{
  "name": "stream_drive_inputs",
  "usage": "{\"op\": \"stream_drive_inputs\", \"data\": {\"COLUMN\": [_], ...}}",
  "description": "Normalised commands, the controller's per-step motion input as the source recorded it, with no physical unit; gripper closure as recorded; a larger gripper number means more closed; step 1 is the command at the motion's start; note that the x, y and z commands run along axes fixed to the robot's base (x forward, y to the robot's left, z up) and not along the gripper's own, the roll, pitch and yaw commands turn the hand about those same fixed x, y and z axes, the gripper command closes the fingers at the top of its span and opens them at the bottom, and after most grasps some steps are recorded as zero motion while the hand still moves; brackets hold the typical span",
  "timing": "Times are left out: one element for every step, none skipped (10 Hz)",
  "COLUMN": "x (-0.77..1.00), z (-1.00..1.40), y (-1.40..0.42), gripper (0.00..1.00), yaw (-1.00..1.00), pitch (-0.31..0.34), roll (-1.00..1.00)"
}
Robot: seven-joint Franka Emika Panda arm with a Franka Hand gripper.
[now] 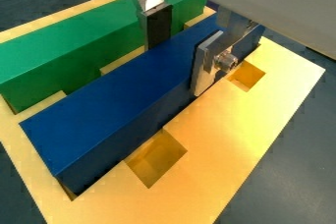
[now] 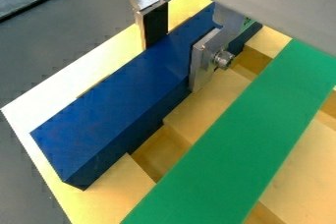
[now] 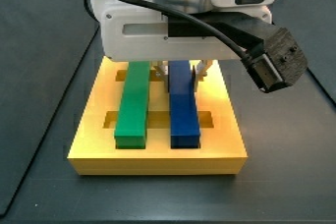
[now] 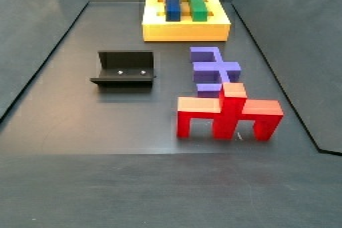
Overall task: Pick up the blue object. Move up. Move to above the board. Insert the blue object.
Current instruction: Insert the blue object.
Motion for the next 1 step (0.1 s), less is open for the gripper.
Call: {"op": "stream_drive_inputs", "data": {"x": [0.0], "z": [0.0], "y": [0.0], "gripper": [1.0], "yaw": [0.0], "pitch": [0.0], "roll": [0.0]}}
